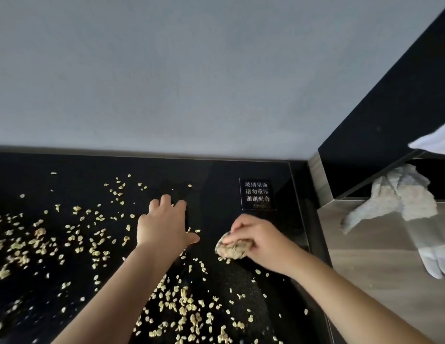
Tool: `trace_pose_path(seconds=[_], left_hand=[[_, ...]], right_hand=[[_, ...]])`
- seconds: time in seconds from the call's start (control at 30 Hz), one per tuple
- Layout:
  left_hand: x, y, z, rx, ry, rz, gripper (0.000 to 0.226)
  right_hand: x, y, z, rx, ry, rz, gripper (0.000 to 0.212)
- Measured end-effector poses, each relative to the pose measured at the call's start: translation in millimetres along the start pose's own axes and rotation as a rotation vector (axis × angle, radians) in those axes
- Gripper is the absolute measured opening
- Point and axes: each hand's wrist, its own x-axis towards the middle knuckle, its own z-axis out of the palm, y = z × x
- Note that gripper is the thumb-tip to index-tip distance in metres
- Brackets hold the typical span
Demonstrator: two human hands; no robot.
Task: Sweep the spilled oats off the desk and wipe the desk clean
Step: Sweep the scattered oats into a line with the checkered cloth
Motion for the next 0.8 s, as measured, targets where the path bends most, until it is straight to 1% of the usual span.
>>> trace_pose_path(seconds=[0.03,0.1,0.13,0.17,0.23,0.33,0.4,0.5,0.53,0.57,0.6,0.63,0.7,0.73,0.77,0.8], left_hand=[[0,4,1,0.006,-0.007,0.062,0.085],[0,13,4,0.014,-0.103,0.179,0.103],[-1,19,7,0.024,-0.168,0.206,0.112],[-1,24,9,0.05,-0.22,0.215,0.119],[-1,29,13,0.11,-0.261,0.205,0.128],[-1,31,14,0.12,-0.272,0.182,0.13],[-3,30,14,0.094,-0.268,0.169,0.129],[-13,34,19,0.069,-0.255,0.158,0.127],[-18,36,21,0.068,-0.252,0.155,0.127],[-24,39,24,0.069,-0.247,0.156,0.127],[-29,40,26,0.068,-0.241,0.159,0.126],[-34,41,28,0.062,-0.235,0.162,0.125],[-42,41,33,0.037,-0.225,0.165,0.122],[-45,40,34,0.027,-0.22,0.164,0.121],[-48,41,36,0.022,-0.216,0.161,0.121],[-50,41,37,0.021,-0.211,0.156,0.121]], right_hand=[[-3,7,-9,0.029,0.13,0.018,0.041],[-3,24,-26,-0.026,0.403,0.095,0.044],[0,31,-31,-0.086,0.476,0.147,0.045],[5,38,-32,-0.138,0.503,0.194,0.045],[12,44,-26,-0.192,0.473,0.232,0.043],[4,42,-10,-0.179,0.39,0.164,0.043],[-18,34,-1,-0.134,0.28,0.113,0.043],[-57,22,6,-0.106,0.047,0.055,0.042],[-66,19,6,-0.073,-0.005,0.04,0.042],[-73,16,1,-0.022,0.003,0.033,0.042],[-76,16,-5,0.017,0.095,0.03,0.043],[-75,19,-12,0.019,0.241,0.037,0.045],[-63,36,-28,-0.076,0.526,0.11,0.047],[-53,47,-35,-0.131,0.599,0.174,0.047],[-42,55,-40,-0.175,0.614,0.24,0.047],[-32,60,-40,-0.198,0.591,0.293,0.048]])
